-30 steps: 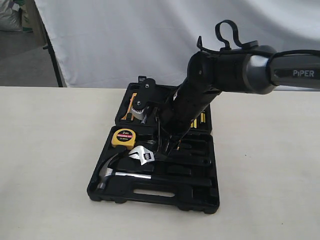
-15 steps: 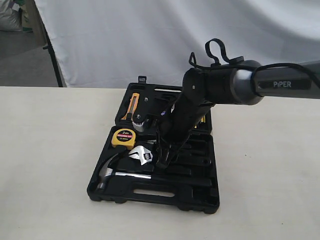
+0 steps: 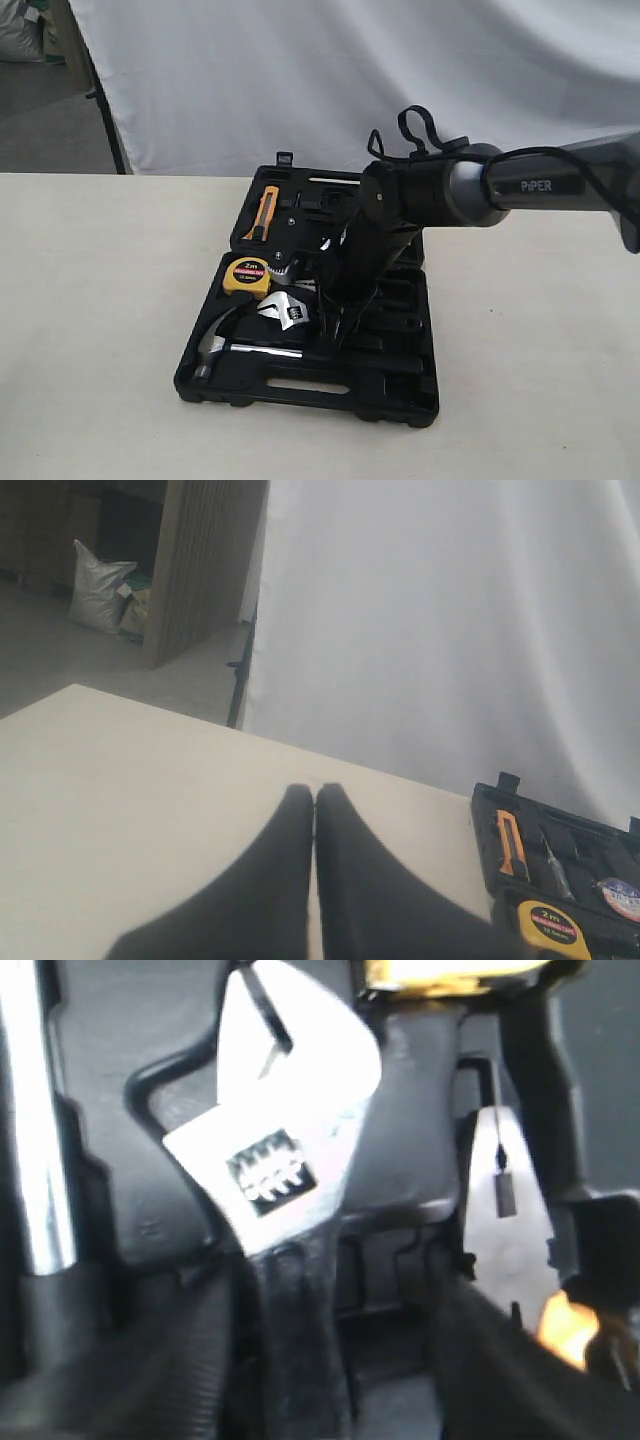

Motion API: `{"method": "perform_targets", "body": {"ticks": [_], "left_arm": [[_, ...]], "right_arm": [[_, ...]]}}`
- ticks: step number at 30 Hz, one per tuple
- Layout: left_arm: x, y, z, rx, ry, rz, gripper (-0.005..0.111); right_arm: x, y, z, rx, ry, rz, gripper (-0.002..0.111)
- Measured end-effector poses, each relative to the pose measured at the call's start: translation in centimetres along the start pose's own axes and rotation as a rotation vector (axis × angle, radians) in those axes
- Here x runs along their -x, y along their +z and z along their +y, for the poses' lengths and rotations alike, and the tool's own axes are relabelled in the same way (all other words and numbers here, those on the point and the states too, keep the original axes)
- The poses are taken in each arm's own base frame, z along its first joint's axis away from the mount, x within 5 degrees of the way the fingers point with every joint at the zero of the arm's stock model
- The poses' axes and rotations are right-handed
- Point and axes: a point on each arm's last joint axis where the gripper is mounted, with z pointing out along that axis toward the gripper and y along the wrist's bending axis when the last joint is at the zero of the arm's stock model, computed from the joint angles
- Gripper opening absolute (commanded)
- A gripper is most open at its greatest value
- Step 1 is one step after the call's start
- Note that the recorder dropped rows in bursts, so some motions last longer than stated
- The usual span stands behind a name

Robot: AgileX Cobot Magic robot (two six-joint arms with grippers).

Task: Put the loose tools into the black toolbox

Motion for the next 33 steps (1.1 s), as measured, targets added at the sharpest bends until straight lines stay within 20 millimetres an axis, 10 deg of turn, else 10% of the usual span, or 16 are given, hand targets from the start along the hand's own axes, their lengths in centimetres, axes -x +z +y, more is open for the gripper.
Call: {"method": "perform_targets", "body": {"ticks": [5,33], "left_arm": [[0.00,0.00,0.00,0.000,0.000,0.000,0.001],[0.00,0.00,0.00,0.000,0.000,0.000,0.001]], "right_arm": [[0.03,0.00,0.02,0.002,0.002,-0.003,0.000],[0.46,-0.02,0.30,0.035,0.055,-0.050,0.000]]}}
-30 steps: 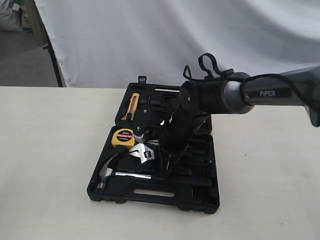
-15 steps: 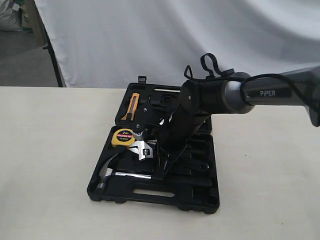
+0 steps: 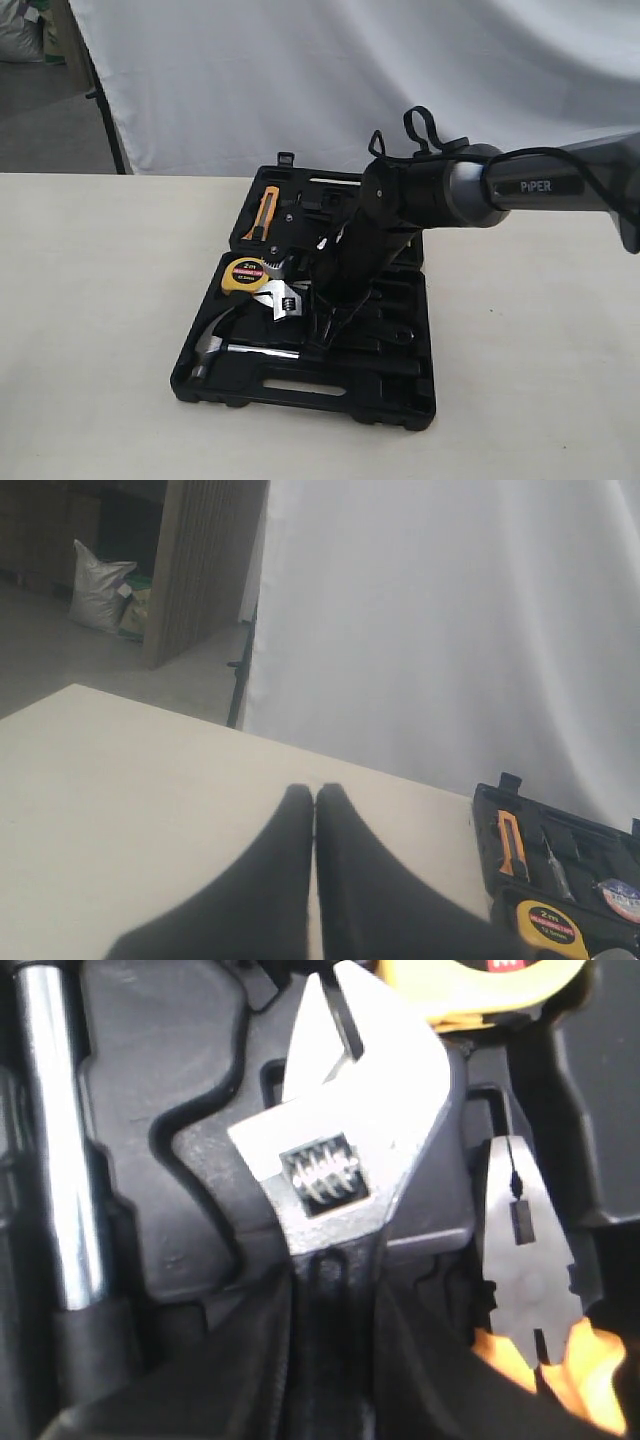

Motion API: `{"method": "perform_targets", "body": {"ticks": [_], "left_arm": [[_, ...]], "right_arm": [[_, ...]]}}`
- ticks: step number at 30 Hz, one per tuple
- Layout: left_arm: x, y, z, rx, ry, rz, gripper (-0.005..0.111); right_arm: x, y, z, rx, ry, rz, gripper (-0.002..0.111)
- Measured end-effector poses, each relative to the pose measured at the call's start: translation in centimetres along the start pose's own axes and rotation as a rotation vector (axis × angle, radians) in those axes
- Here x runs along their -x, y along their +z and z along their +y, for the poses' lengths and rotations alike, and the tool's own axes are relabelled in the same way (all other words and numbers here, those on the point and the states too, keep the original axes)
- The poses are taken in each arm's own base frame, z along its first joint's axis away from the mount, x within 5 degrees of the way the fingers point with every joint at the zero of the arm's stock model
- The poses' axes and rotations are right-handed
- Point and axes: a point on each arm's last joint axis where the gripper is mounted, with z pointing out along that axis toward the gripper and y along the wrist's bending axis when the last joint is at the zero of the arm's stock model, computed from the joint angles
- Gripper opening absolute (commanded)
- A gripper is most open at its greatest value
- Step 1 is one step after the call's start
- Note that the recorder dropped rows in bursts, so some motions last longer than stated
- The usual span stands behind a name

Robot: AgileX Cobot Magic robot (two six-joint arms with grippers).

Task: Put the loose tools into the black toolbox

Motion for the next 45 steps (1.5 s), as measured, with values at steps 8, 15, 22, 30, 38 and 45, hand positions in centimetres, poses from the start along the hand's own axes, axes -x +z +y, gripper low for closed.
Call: {"method": "perform_targets", "body": {"ticks": [8,15,22,30,38,45], "left_arm": [[0.0,0.0,0.0,0.000,0.000,0.000,0.001],[0.0,0.0,0.0,0.000,0.000,0.000,0.001],[0.0,0.0,0.0,0.000,0.000,0.000,0.001],[0.0,0.0,0.0,0.000,0.000,0.000,0.001],[0.0,0.0,0.0,0.000,0.000,0.000,0.001],[0.0,0.0,0.0,0.000,0.000,0.000,0.001]], "right_arm": [[0.0,0.2,0.0,0.000,0.007,-0.004,0.000],[0.0,0.4,0.0,-0.003,0.013,-0.006,0.000],[0.8,0.6,0.8,-0.007,-0.012,-0.015,0.004],[1.2,0.7,1.0,-0.034,-0.034,-0.026,0.064],[2.7,-3.6,0.7,-0.078,-0.024,-0.095,0.059],[1.7,-3.0,-0.1,-0.075,0.007,-0.075,0.018]]}}
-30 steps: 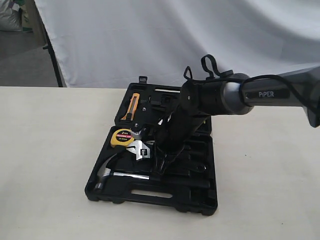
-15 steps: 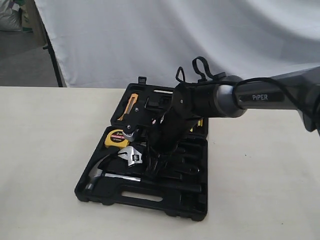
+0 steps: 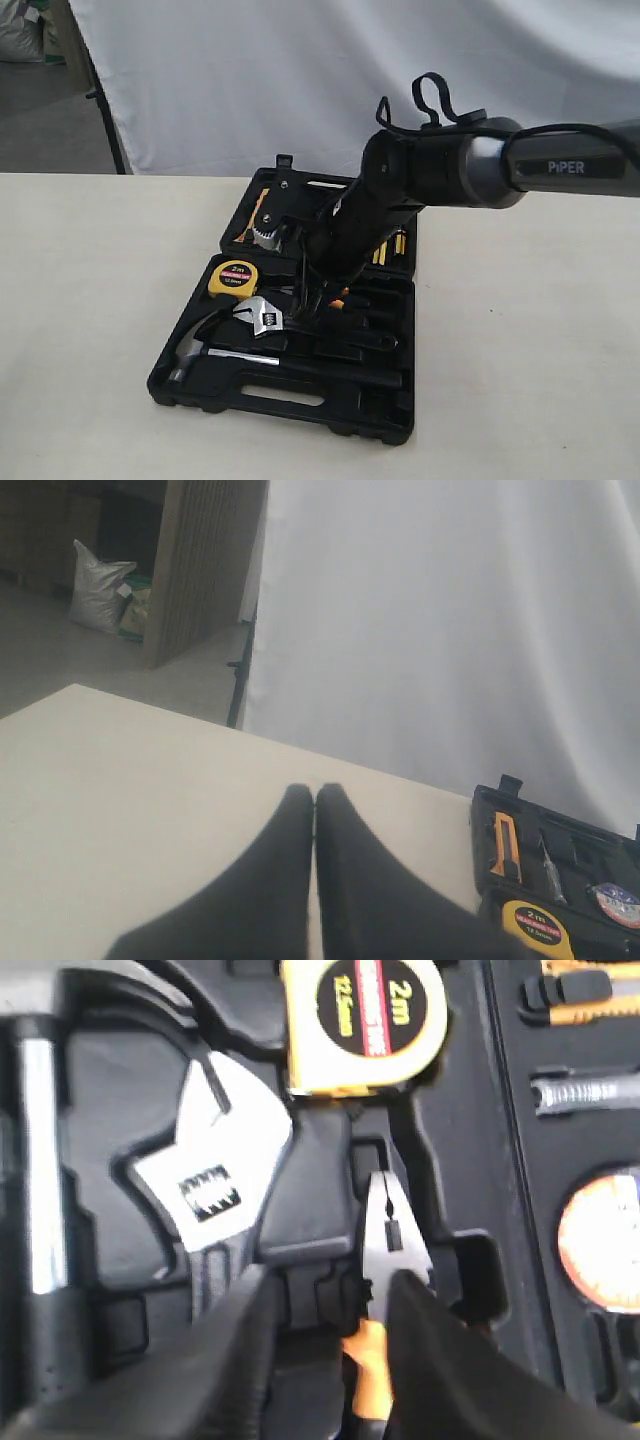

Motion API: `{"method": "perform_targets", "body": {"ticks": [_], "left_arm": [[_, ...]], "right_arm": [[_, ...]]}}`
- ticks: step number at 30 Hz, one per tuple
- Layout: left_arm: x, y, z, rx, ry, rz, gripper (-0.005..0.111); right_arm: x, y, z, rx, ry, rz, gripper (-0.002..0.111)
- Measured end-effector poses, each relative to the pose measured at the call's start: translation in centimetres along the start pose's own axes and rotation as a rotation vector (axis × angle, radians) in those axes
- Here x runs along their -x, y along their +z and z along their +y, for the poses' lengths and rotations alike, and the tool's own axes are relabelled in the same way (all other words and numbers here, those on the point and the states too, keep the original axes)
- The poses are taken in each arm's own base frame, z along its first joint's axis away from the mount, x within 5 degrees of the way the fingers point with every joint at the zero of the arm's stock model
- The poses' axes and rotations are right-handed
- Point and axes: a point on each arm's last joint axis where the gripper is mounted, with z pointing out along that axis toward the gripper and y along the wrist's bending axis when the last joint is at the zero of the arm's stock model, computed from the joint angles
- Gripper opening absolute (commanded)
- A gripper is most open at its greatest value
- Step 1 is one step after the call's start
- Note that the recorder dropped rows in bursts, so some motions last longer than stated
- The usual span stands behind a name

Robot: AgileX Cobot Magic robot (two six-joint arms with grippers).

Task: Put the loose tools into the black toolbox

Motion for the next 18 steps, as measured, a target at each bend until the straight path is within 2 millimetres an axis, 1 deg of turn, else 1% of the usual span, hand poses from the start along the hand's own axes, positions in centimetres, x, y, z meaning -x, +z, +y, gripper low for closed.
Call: {"method": "perform_targets", "body": {"ticks": [3,4,7,9,14,16,18], "left_arm": [[0.0,0.0,0.0,0.000,0.000,0.000,0.001],[0.0,0.0,0.0,0.000,0.000,0.000,0.001],[0.0,0.0,0.0,0.000,0.000,0.000,0.001],[0.0,0.0,0.0,0.000,0.000,0.000,0.001],[0.0,0.0,0.0,0.000,0.000,0.000,0.001],[0.0,0.0,0.0,0.000,0.000,0.000,0.001],[0.0,0.0,0.0,0.000,0.000,0.000,0.001]], "right_arm": [[-0.7,1.2,0.0,0.017,0.010,0.025,0.003],[-1.0,1.8,0.1,0.027,0.014,0.035,-0.001],[-1.4,3.6,1.0,0.063,0.022,0.059,0.000],[-1.2,4.1,1.4,0.066,0.012,0.059,0.000],[-0.2,4.1,2.4,0.077,-0.016,0.048,0.000],[0.4,3.8,2.3,0.077,-0.010,0.038,0.000],[1.4,3.0,1.9,0.058,0.003,0.006,0.000]]}}
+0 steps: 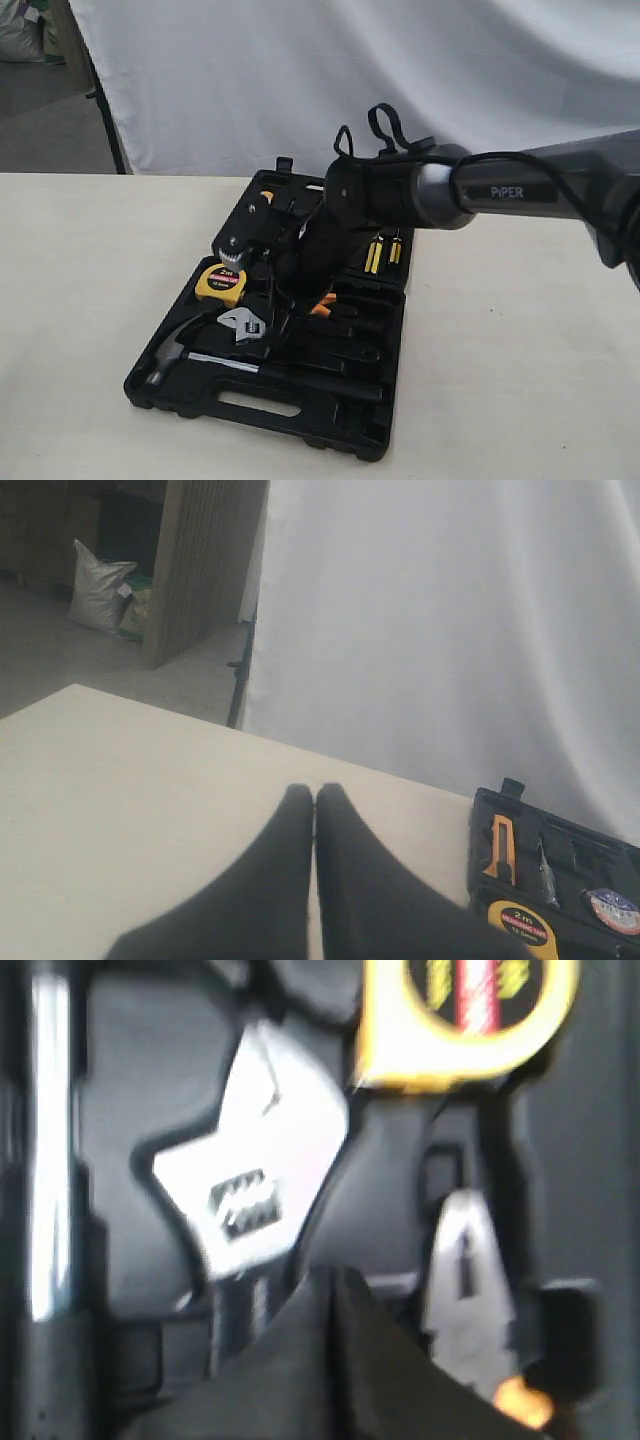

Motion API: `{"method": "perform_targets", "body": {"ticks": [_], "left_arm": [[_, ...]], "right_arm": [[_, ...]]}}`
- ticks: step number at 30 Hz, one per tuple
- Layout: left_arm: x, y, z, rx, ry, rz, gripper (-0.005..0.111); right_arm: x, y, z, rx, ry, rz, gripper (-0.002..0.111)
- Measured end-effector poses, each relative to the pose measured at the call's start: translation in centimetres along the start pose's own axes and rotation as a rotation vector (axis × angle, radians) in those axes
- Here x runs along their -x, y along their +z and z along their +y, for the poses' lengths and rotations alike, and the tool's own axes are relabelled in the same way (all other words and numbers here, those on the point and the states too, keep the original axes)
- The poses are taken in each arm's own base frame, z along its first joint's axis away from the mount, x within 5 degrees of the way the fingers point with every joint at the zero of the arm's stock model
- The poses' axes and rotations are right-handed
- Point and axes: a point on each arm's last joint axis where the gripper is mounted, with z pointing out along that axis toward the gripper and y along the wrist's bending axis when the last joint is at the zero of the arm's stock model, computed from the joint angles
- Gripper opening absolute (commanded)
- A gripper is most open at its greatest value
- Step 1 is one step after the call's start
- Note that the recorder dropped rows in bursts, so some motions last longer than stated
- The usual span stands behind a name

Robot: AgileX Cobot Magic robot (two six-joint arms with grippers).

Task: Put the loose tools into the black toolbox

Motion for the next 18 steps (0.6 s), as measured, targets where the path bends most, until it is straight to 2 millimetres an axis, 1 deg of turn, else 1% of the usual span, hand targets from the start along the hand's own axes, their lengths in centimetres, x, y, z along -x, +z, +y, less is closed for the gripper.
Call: {"method": "perform_targets", "body": {"ticks": [3,5,8,10,13,14,18], "left_arm": [[0.0,0.0,0.0,0.000,0.000,0.000,0.001],[0.0,0.0,0.0,0.000,0.000,0.000,0.001],[0.0,0.0,0.0,0.000,0.000,0.000,0.001],[0.0,0.0,0.0,0.000,0.000,0.000,0.001],[0.0,0.0,0.0,0.000,0.000,0.000,0.001],[0.0,0.0,0.0,0.000,0.000,0.000,0.001],[0.0,0.0,0.0,0.000,0.000,0.000,0.001]], "right_arm": [[1.2,-1.6,-0.4,-0.028,0.017,-0.047,0.000],[1.6,-2.5,-0.6,-0.039,0.022,-0.065,0.000],[1.6,-2.8,-0.4,-0.014,0.029,-0.051,0.000],[1.1,-2.4,0.0,0.014,0.034,-0.023,0.000],[-0.2,-0.6,0.7,0.063,0.040,0.037,0.000],[-0.9,0.4,1.0,0.085,0.043,0.067,0.000],[-1.0,0.6,1.1,0.097,0.039,0.082,0.000]]}}
